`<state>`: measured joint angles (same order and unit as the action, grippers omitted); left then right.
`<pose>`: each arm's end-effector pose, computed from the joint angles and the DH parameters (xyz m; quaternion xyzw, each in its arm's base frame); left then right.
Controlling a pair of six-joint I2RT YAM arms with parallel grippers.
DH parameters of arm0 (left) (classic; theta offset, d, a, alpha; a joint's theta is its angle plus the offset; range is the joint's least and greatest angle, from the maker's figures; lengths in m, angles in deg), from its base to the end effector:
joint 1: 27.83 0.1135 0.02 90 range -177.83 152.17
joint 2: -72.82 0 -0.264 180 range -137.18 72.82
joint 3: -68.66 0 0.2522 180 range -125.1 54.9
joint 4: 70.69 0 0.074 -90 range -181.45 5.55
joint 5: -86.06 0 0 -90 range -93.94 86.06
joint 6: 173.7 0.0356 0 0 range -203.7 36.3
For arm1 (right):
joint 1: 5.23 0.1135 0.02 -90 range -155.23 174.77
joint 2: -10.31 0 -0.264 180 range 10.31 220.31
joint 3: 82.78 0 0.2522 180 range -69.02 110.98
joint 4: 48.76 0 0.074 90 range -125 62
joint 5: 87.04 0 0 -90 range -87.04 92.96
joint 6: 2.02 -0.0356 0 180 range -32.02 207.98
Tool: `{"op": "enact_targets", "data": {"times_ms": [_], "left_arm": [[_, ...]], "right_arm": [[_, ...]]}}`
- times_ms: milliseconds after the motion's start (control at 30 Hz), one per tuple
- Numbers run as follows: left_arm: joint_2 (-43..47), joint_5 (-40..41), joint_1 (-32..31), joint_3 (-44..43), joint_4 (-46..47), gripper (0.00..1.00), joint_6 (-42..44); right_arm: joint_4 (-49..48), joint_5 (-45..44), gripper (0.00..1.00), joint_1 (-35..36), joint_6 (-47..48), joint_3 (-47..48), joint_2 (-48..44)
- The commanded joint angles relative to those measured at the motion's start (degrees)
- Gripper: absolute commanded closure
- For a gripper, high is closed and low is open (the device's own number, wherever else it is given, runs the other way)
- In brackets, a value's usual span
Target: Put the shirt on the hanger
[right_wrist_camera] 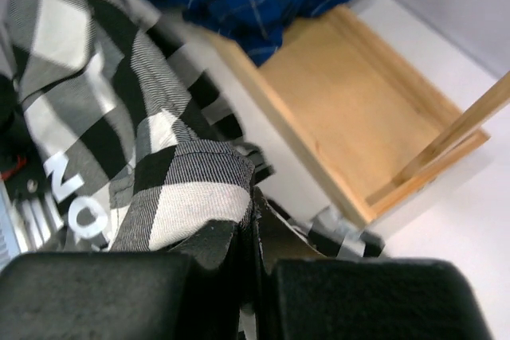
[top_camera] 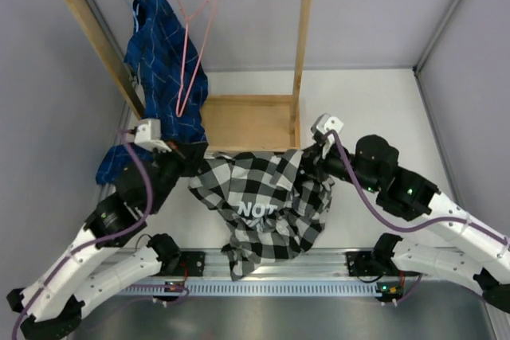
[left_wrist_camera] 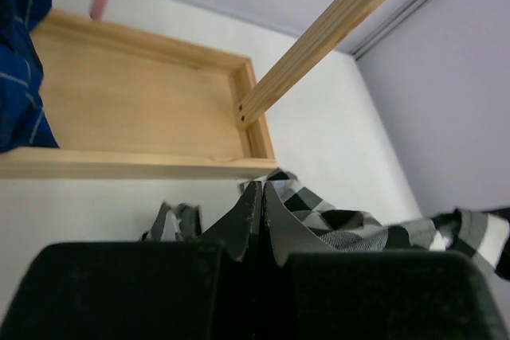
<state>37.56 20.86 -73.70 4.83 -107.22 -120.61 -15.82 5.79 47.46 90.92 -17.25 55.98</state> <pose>0.1021 -0.0838 0.3718 -0.0829 0.7456 -0.3023 0.5880 0.1074 0.1438 0.3632 -0.3789 0.6852 0.2791 0.5560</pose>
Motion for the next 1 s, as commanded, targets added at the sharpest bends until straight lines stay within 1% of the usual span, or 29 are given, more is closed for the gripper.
{"op": "enact_targets", "data": {"times_ms": [0,67,133,233,300,333,367,400,433,467,500,533,600,633,700,733,833,900,933,967], "left_arm": [[5.7,2.0,0.1,-6.9,-1.8,1.00,5.9],[6.8,0.4,0.2,-10.8,-2.5,1.00,7.9],[6.5,-1.7,0.3,-16.6,-4.9,1.00,10.0],[5.6,-4.8,0.9,-18.2,-6.1,1.00,9.3],[4.4,-5.9,1.2,-14.3,-6.2,1.00,6.3],[3.9,-4.9,1.2,-11.8,-6.2,1.00,4.6],[2.7,-3.8,1.2,-5.4,-6.2,1.00,0.7],[2.7,-2.1,1.2,-1.7,-6.2,1.00,-1.3],[0.0,1.1,1.1,1.7,-6.1,1.00,-3.2],[-2.2,2.6,1.1,7.4,-6.0,1.00,-6.3],[-4.4,4.0,1.1,9.5,-6.0,1.00,-8.0],[-8.9,5.2,1.1,11.3,-5.7,1.00,-9.5],[-12.4,7.0,1.1,14.7,-3.3,1.00,-11.8],[-14.5,7.5,1.2,15.3,-2.7,1.00,-12.2],[-15.1,9.7,1.2,15.4,-2.5,1.00,-13.1],[-14.9,10.6,1.2,15.3,-2.6,1.00,-13.1],[-12.6,13.9,1.2,13.8,-3.2,1.00,-11.8],[-11.8,14.1,1.2,12.2,-3.7,1.00,-9.1],[-11.5,12.3,1.2,10.3,-3.3,0.88,-7.8],[-11.1,10.6,1.1,9.5,-2.5,0.74,-5.0]], "right_arm": [[-7.1,-5.6,1.00,-0.6,0.2,8.2,3.6],[-9.6,-6.6,1.00,-0.6,-0.1,11.4,5.4],[-10.5,-4.7,1.00,-0.6,0.1,14.6,6.8],[-9.0,-4.2,1.00,-0.6,0.7,17.0,8.4],[-9.4,-4.8,1.00,-0.6,1.0,16.1,8.3],[-9.7,-6.2,1.00,-0.6,1.1,14.3,8.1],[-9.9,-7.0,1.00,-0.7,1.0,13.4,8.1],[-10.0,-7.7,1.00,-0.7,1.1,12.4,8.1],[-10.0,-9.4,1.00,-0.7,1.1,10.5,8.4],[-9.9,-10.8,1.00,-0.7,1.0,9.4,8.5],[-9.6,-12.0,1.00,-0.7,0.8,8.5,8.6],[-8.8,-13.0,1.00,-0.7,0.5,6.9,8.9],[-7.6,-12.4,1.00,-0.7,-0.6,5.7,9.5],[-6.9,-11.0,1.00,-0.7,-1.0,4.8,9.8],[-6.6,-9.6,1.00,-0.7,-2.5,4.0,10.1],[-6.2,-7.9,1.00,-0.7,-2.5,3.8,10.8],[-4.6,-5.2,1.00,-0.7,-6.4,5.0,13.8],[-2.5,-4.5,1.00,-0.7,-8.3,6.5,16.1],[-1.6,-3.3,1.00,-0.7,-9.7,8.3,18.6],[-0.1,-3.3,1.00,-0.7,-10.6,9.5,20.0]]}}
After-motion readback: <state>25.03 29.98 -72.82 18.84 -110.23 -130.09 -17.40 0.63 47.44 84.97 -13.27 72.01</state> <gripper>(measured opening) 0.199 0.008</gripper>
